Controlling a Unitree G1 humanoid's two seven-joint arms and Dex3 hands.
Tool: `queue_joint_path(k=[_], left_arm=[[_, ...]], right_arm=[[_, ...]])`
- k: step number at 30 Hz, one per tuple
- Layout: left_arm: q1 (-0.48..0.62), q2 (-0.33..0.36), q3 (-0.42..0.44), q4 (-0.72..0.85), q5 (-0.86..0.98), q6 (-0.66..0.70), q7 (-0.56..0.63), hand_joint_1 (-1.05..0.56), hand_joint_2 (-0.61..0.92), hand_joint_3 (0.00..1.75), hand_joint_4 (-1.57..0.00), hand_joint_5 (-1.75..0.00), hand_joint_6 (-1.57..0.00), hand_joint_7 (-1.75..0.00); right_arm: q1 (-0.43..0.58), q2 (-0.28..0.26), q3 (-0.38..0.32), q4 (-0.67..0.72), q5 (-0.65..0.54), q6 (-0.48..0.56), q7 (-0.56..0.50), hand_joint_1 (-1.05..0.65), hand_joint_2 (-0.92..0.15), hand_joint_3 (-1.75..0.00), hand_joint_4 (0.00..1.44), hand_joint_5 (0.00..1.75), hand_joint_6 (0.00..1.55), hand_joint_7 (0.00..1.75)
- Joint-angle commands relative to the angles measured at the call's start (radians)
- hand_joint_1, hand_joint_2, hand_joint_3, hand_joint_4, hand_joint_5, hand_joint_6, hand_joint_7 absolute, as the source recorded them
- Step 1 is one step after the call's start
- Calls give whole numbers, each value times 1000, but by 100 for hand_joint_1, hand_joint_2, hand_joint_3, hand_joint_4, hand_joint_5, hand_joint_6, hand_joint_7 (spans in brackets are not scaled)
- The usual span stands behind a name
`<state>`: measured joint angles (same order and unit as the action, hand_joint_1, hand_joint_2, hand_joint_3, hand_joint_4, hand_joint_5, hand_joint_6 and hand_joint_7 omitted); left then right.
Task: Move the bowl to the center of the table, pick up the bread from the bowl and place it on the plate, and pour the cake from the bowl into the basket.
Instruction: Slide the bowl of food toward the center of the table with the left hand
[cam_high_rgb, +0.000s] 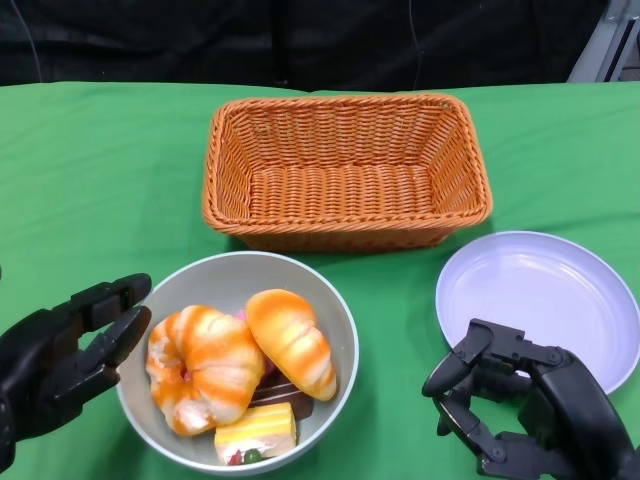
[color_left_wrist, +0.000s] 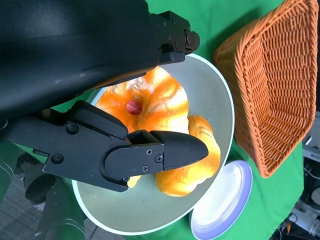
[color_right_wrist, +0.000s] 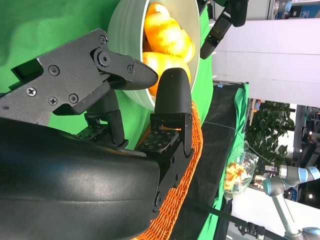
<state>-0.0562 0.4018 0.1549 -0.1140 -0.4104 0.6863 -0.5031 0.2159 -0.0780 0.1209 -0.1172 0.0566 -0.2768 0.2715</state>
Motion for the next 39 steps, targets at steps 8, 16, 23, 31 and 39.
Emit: queue_joint_path(k=[8, 16, 23, 31, 39], left_arm=[[2, -35, -6, -31, -23, 63, 34, -71, 92, 55, -1, 0, 0, 0], [2, -53, -21, -69, -34, 81, 50, -70, 92, 57, 0, 0, 0, 0], [-4, -83, -27, -78, -42, 88, 70, -70, 92, 60, 0, 0, 0, 0], [-12, -108, -55, -97, -39, 94, 80, -69, 92, 60, 0, 0, 0, 0], [-15, -108, -71, -95, -37, 81, 74, -70, 92, 61, 0, 0, 0, 0]], right_arm=[[13, -3, 4, -22, -7, -15, -11, -22, -58, -86, 72, 151, 73, 119], [15, -4, 10, -29, -12, -12, -16, -21, -59, -85, 72, 151, 73, 119], [9, 0, 13, -23, -14, -21, -18, -21, -59, -85, 72, 151, 73, 119], [6, -2, 14, -21, -19, -25, -22, -23, -59, -84, 72, 150, 73, 118], [4, -4, 14, -18, -18, -28, -23, -24, -59, -83, 72, 150, 73, 118]])
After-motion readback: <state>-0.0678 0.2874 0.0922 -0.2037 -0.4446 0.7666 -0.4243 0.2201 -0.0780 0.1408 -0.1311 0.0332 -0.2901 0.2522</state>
